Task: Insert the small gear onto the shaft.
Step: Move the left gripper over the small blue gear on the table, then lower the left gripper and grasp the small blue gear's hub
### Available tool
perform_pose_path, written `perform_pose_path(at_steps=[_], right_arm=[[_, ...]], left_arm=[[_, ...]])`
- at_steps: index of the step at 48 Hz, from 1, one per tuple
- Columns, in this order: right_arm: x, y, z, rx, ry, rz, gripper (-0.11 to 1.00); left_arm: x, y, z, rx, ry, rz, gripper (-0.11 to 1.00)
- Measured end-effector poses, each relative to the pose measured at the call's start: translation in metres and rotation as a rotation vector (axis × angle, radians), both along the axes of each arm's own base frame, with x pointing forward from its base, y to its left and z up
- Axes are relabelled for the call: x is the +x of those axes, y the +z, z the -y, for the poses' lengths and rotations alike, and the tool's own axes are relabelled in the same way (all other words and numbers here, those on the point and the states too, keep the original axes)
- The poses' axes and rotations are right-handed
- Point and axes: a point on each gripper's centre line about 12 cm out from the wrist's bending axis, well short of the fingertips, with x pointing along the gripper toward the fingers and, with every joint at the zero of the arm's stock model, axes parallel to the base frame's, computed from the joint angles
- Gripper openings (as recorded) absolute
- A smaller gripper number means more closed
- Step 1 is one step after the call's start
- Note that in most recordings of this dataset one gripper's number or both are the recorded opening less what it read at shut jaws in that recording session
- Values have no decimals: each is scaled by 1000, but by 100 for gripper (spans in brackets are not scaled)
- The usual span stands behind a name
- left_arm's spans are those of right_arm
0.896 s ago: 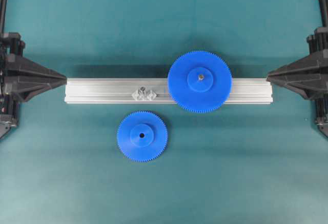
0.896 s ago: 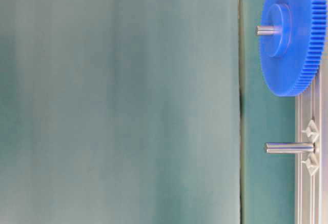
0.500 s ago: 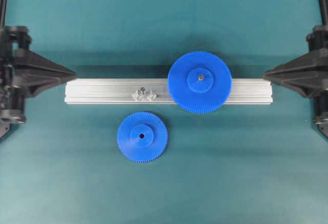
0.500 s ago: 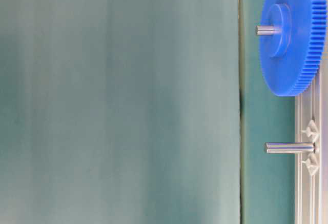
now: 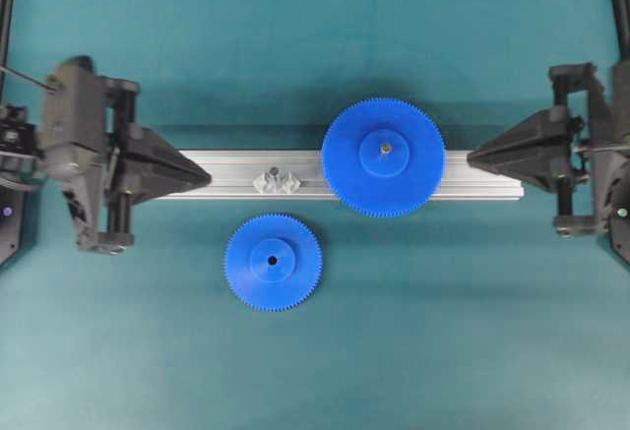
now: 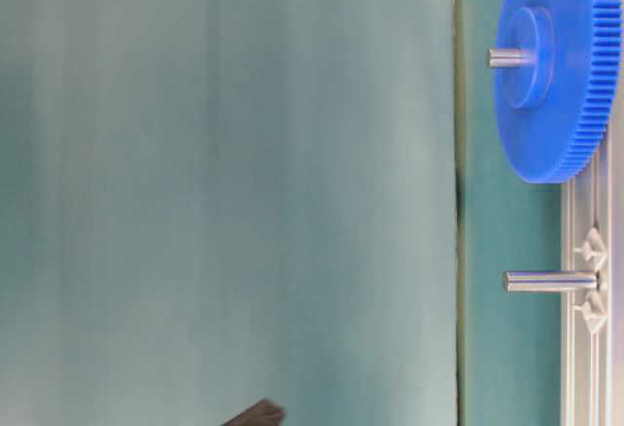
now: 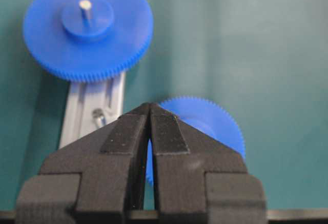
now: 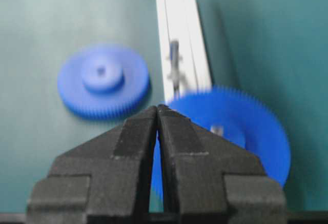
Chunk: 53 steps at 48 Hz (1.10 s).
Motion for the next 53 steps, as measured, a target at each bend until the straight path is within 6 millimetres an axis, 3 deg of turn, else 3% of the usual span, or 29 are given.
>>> perform_pose_path(at_steps=[10,15,19,27,30,53], right_arm=[[-2,-34,2,31,-14,-240,13],[-1,-45,2,41,-19,-307,13],[2,-46,2,44,-23,-306,13],[7,-41,4,43,-29,-245,13],[7,-40,4,44,-32,-237,13],[8,-39,6,45,-39,-225,13]], left_arm=[[11,-14,8,-2,-25,-83,8],[21,-23,14,1,-40,-130,19],[29,-30,17,3,-47,-158,36],[44,-43,29,-5,-73,-206,82],[50,-51,32,-4,-78,-231,91],[87,-114,38,13,-82,-407,93]])
